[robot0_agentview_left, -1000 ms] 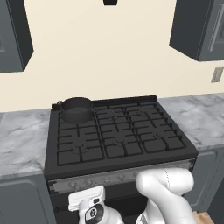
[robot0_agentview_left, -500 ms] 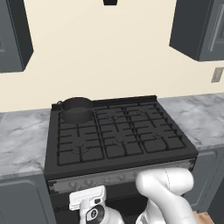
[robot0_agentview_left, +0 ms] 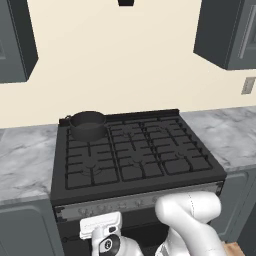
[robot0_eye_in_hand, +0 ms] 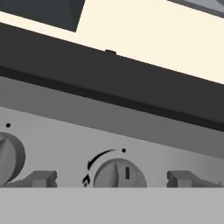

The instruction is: Turn on the burner for the pot on the stove. Wait thirty seconds for the pot to heat up. Then add the eggplant to the pot.

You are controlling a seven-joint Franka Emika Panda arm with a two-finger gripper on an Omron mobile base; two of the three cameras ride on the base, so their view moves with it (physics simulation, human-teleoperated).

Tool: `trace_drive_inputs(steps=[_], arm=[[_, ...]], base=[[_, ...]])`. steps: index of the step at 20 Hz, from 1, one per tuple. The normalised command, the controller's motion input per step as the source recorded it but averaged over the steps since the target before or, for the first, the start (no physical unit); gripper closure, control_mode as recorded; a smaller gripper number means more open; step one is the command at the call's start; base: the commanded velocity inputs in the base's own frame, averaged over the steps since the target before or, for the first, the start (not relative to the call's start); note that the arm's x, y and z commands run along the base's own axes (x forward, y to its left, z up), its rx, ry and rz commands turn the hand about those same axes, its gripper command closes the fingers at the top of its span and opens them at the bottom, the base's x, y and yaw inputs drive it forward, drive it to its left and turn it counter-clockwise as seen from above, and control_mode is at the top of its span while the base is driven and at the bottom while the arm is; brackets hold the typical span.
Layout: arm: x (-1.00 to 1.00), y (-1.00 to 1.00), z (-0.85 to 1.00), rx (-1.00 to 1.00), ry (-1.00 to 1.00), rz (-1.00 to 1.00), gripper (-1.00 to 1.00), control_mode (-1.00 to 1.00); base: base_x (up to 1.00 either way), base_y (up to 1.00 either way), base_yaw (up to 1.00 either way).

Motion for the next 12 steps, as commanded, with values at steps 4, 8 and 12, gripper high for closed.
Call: trace_drive_inputs(steps=[4,8,12], arm=[[0.0,0.0,0.24,0.02,-0.07,0.0,-1.0,-1.0],[0.0,0.0,0.03,0.0,-0.01,0.0,-1.0,-1.0],[0.0,-0.06,-0.12,-0.01,0.0,0.0,-1.0,-1.0]], base=[[0.0,0.0,0.0],[0.0,0.0,0.0],[0.0,0.0,0.0]])
